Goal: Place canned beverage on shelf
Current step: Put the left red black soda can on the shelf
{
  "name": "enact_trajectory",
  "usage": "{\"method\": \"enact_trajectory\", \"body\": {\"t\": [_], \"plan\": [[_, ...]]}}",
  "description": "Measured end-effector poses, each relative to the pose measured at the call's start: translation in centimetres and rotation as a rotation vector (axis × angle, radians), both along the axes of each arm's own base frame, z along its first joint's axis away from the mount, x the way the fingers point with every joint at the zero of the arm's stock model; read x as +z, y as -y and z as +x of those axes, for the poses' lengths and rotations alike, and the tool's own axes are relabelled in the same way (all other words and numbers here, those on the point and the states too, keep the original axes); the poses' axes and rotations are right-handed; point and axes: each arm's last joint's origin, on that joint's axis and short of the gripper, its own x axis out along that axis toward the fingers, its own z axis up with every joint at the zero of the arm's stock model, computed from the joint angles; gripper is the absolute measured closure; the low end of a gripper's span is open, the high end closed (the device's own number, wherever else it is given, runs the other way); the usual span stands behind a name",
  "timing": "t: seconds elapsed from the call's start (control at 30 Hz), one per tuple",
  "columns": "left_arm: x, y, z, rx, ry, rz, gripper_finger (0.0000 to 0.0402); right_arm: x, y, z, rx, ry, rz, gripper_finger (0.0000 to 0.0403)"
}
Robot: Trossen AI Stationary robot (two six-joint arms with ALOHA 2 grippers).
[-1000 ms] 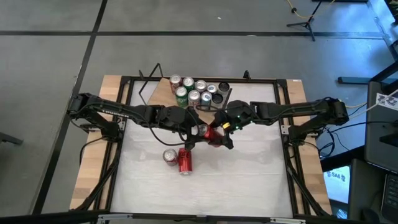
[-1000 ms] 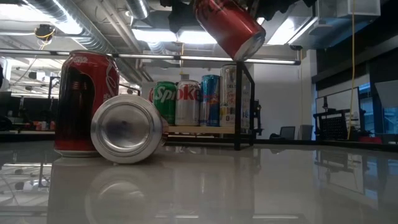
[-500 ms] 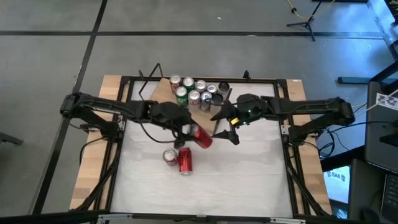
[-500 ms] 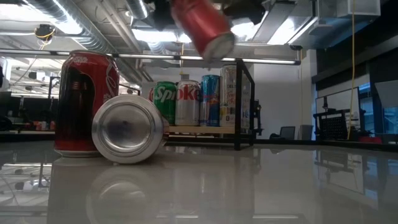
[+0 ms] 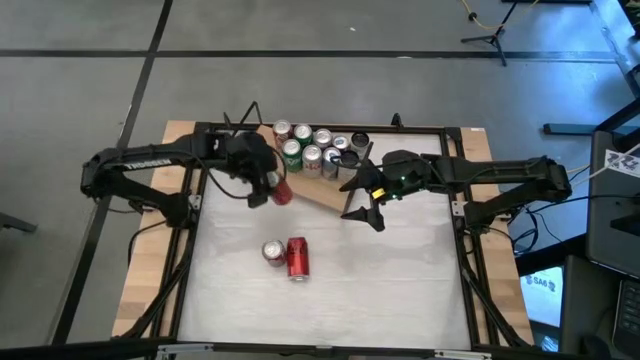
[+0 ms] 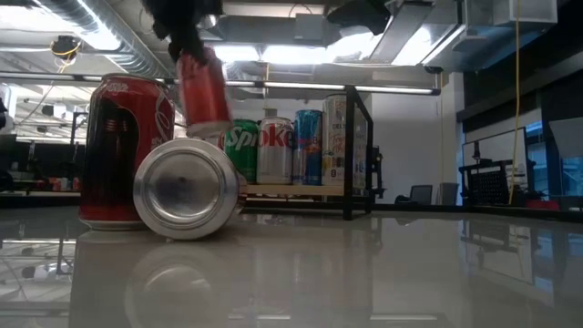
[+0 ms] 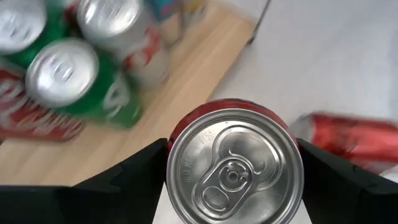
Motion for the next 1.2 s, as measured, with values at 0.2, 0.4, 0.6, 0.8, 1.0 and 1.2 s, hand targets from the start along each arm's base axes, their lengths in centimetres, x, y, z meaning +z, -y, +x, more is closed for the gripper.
{"method": "enact_trajectory", "body": {"t": [0.2, 0.4, 0.6, 0.8, 1.0, 1.2], "plan": [[-0.8, -3.0, -1.1, 0.017, -0.110, 0.051, 0.0113, 0.0, 0.0, 0.0, 0.000, 0.000, 0.001, 0.0031], [-1.3, -6.0, -2.0, 0.042, -0.162, 0.097, 0.0113, 0.0, 0.0, 0.0, -0.001, -0.001, 0.001, 0.0031], [-2.8, -8.9, -2.2, 0.065, -0.242, 0.098, 0.0113, 0.0, 0.0, 0.0, -0.001, -0.001, 0.001, 0.0031], [-5.0, -11.4, -1.9, 0.077, -0.325, 0.061, 0.0113, 0.0, 0.0, 0.0, -0.001, -0.002, 0.001, 0.0031], [-5.3, -13.1, -1.8, 0.110, -0.280, 0.081, 0.0113, 0.0, 0.0, 0.0, -0.010, -0.002, -0.004, 0.0031], [-5.3, -14.2, -2.4, 0.127, -0.286, 0.135, 0.0113, -0.1, 0.1, 0.0, -0.030, -0.002, -0.015, 0.0031]]}}
